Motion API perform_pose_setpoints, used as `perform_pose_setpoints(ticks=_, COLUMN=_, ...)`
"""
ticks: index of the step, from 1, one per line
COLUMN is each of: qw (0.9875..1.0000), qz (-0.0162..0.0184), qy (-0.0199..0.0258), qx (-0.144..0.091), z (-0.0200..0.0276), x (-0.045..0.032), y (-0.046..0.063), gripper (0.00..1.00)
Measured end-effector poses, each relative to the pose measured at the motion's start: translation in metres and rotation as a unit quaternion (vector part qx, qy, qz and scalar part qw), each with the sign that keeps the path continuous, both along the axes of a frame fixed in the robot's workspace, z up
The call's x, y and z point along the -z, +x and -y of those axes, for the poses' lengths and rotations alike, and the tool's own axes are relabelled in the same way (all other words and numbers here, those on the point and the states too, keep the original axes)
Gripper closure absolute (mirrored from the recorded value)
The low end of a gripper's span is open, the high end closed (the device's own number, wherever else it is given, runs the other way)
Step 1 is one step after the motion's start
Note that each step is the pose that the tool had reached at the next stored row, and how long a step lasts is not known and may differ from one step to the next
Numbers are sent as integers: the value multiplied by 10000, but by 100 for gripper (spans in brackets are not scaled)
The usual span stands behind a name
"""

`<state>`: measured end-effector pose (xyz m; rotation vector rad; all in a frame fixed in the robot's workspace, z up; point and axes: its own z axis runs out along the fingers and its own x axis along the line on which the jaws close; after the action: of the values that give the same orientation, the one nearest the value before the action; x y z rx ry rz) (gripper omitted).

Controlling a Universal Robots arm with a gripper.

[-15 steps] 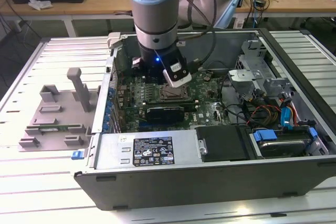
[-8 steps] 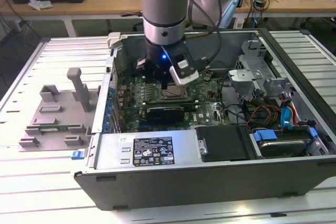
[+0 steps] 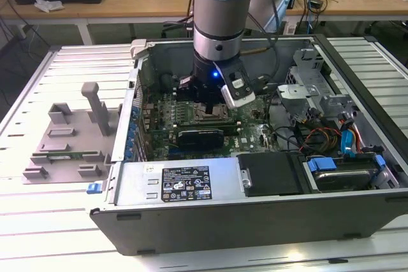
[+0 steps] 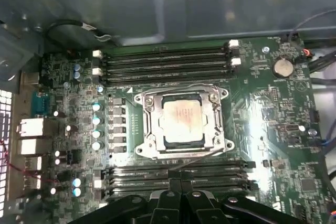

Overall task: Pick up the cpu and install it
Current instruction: 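Install the second cpu locking lever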

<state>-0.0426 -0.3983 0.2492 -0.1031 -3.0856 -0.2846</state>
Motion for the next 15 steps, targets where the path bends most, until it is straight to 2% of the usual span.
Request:
perform_pose_setpoints(ticks=1, qw=10000, qz=-4, qy=1, qx=0, z=-29, x=37, y=-8, gripper=89)
perform_pose_setpoints(ticks=3, qw=10000, qz=-8, qy=0, qx=0, z=-79, x=142, y=-111, gripper=89)
perform_pose_setpoints(ticks=6, qw=10000, qz=-9, qy=0, qx=0, z=-80, x=347, y=-243, gripper=89)
perform_pose_setpoints(ticks=7, qw=10000, qz=-9, qy=21, qx=0, z=-80, x=379, y=-269, gripper=89)
perform_pose_setpoints(ticks=8, qw=10000, qz=-9, qy=64, qx=-1, z=-80, x=393, y=-279, gripper=89)
perform_pose_setpoints(ticks=10, qw=9998, qz=-7, qy=183, qx=0, z=-80, x=418, y=-293, gripper=89)
perform_pose_setpoints(ticks=15, qw=9998, qz=-7, qy=193, qx=0, z=-38, x=426, y=-294, gripper=89)
